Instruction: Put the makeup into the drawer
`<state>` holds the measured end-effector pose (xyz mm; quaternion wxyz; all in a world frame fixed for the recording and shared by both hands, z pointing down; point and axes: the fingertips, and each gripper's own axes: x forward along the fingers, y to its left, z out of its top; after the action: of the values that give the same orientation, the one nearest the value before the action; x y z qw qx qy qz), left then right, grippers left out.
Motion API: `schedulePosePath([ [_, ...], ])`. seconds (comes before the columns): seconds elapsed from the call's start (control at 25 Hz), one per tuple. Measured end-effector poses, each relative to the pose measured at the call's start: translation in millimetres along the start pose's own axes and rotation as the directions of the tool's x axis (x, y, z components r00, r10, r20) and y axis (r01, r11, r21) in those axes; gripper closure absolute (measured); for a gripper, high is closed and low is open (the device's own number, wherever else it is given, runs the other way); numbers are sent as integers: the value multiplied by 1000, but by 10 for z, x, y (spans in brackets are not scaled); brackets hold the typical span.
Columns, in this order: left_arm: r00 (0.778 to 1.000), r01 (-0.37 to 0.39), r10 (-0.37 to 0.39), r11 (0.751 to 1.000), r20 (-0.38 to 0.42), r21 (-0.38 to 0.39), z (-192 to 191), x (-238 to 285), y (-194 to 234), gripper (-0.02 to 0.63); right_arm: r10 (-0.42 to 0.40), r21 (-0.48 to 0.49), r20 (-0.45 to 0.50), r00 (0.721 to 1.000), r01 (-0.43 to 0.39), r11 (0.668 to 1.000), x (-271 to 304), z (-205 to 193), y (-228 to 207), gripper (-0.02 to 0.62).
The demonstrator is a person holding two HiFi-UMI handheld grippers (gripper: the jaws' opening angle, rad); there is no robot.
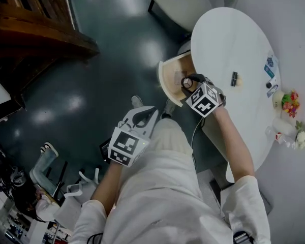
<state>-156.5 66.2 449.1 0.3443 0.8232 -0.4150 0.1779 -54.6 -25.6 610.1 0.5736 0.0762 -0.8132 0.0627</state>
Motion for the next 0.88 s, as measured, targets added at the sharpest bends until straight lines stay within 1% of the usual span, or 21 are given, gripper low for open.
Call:
schedulePosePath([
  [0.28,999,41,-41,998,-24,37,-111,-29,219,598,-58,95,-43,997,62,993,639,13,28,372],
  [0.44,996,66,-63,997,-58,46,-253,-8,358,597,-54,122,-65,996,62,991,1032,15,2,373],
  [0.64,994,71,-69,997,-82,28,-425,38,511,597,-53,140,-88,995,65,988,1518,-147,-196,372],
  [0.88,988,70,-66,997,-141,25,-615,48,660,597,-62,170,-86,994,76,982,2025,-260,-390,371],
])
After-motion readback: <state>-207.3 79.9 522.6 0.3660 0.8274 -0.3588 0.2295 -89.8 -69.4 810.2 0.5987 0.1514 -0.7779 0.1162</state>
